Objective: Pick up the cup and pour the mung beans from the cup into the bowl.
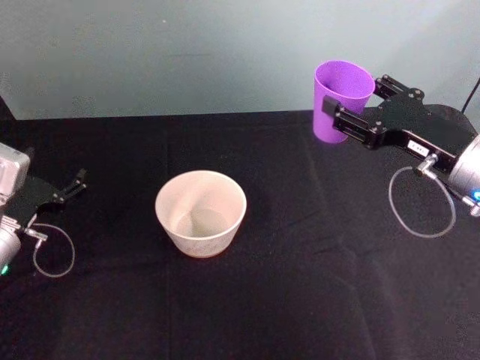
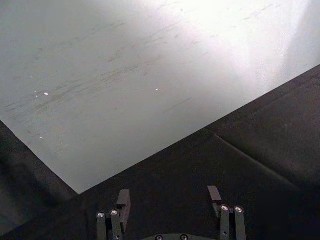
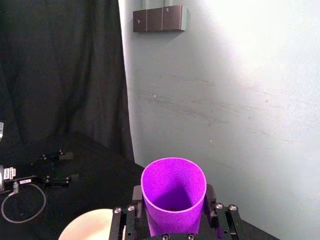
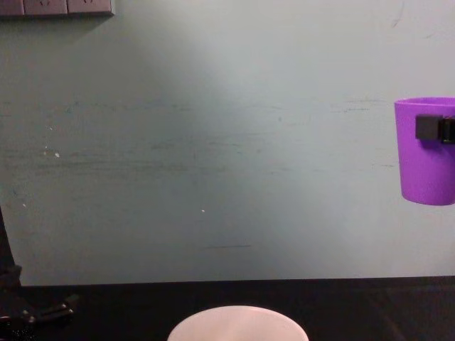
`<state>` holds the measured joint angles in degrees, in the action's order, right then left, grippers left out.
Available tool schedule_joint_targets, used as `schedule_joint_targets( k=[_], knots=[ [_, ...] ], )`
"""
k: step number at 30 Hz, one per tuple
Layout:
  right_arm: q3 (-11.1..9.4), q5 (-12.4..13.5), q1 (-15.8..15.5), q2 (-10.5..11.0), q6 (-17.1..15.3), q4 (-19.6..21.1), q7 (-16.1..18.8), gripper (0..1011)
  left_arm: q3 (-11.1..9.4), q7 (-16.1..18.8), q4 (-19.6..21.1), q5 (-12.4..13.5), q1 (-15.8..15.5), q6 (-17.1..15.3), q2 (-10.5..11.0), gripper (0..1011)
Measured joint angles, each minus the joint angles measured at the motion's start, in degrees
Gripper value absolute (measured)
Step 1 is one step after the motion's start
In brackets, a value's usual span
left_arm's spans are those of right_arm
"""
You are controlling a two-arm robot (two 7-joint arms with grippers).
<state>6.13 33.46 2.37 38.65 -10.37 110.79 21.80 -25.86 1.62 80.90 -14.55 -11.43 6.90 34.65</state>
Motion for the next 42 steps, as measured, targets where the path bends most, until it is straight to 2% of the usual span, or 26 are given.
schedule_joint_targets(
  k=[42],
  knots=[
    [0.0,0.0,0.0,0.0,0.0,0.0,0.0,720,0.0,0.0,0.0,0.0,0.0,0.0,0.0,1000]
  ],
)
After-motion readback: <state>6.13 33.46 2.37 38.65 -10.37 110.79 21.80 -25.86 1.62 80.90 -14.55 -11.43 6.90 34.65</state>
